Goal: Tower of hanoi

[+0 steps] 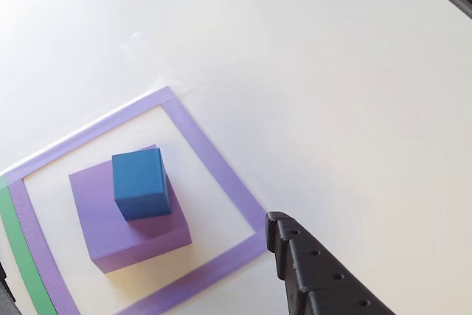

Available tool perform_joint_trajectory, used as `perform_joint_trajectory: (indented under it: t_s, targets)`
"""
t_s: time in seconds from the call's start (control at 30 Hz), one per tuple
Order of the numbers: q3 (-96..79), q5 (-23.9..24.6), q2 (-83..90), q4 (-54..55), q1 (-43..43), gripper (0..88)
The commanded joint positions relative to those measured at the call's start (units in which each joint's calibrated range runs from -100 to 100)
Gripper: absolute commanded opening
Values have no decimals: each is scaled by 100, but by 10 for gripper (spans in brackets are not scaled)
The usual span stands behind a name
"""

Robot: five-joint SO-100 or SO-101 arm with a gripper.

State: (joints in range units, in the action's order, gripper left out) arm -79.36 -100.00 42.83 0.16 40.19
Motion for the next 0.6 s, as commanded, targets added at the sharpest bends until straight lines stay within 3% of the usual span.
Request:
perform_joint_trajectory:
  t_s: [0.0, 0.27, 0.57]
  targets:
    - [-210, 0, -710, 1542, -332, 446]
    - [-192, 0, -2272, 3242, -454, 441]
    - [562, 0, -3522, 3881, -248, 446]
